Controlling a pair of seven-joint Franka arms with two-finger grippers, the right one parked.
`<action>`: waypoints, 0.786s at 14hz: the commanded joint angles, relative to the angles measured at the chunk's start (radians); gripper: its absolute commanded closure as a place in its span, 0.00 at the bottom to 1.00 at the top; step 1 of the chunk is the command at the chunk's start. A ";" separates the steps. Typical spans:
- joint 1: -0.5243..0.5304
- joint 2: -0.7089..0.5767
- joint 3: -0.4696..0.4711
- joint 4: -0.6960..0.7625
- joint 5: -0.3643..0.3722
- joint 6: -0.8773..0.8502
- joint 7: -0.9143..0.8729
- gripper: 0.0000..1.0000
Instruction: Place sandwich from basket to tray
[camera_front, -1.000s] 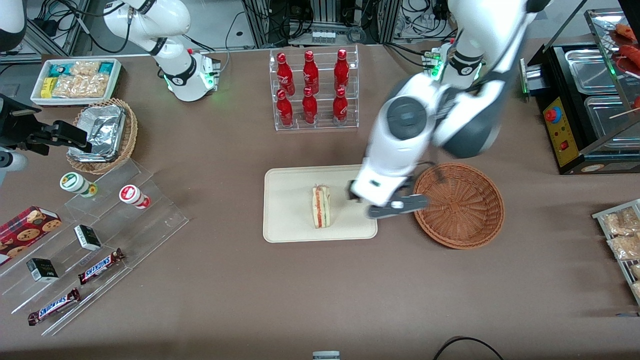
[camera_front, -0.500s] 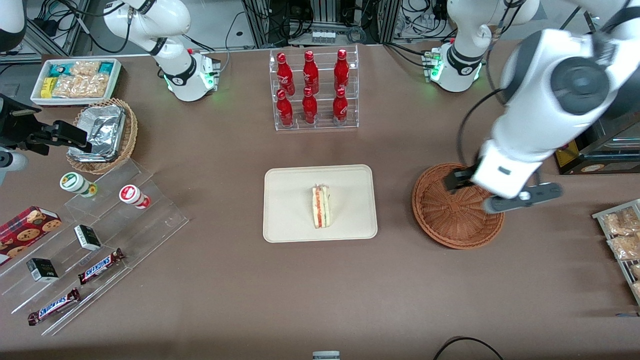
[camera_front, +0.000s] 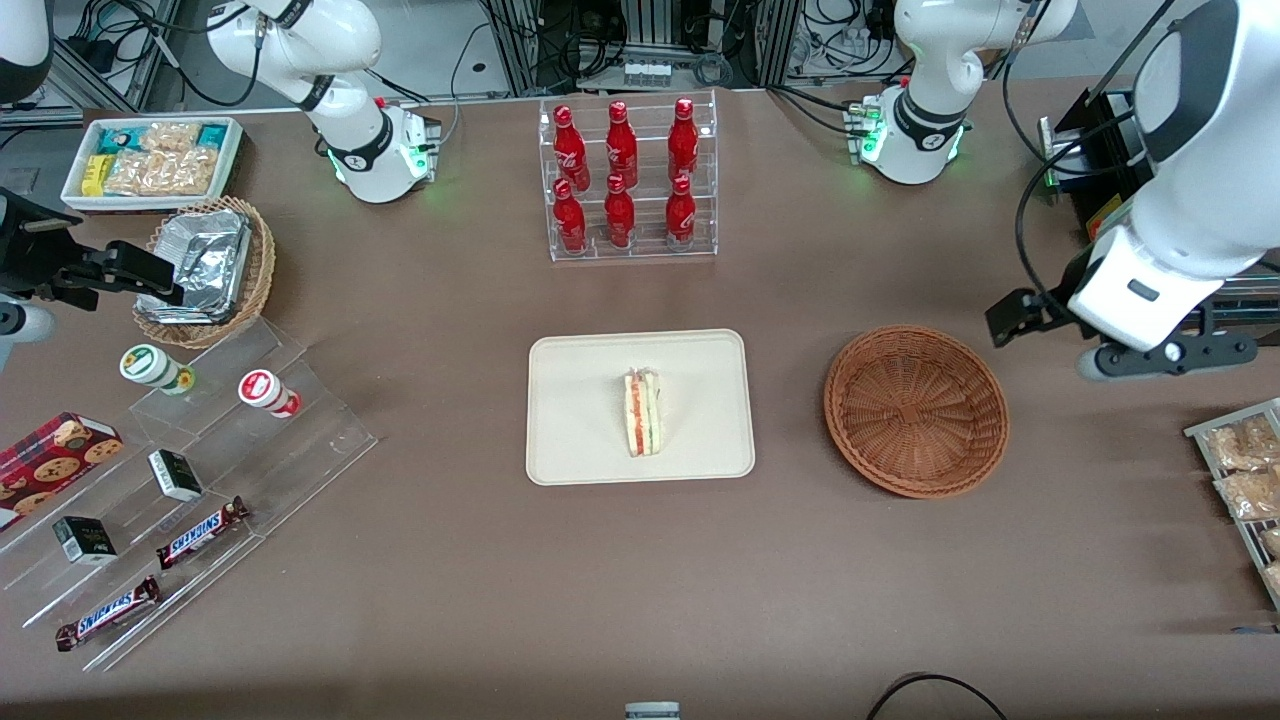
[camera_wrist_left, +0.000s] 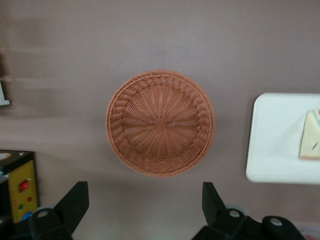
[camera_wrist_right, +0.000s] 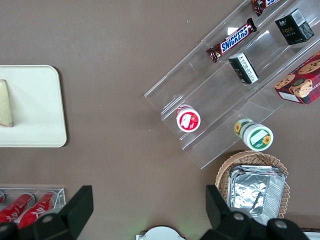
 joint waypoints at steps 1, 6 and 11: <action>0.057 -0.063 -0.010 -0.037 -0.014 -0.031 0.123 0.00; 0.085 -0.042 0.009 -0.014 -0.050 -0.025 0.122 0.00; -0.047 -0.040 0.175 0.008 -0.058 -0.016 0.149 0.00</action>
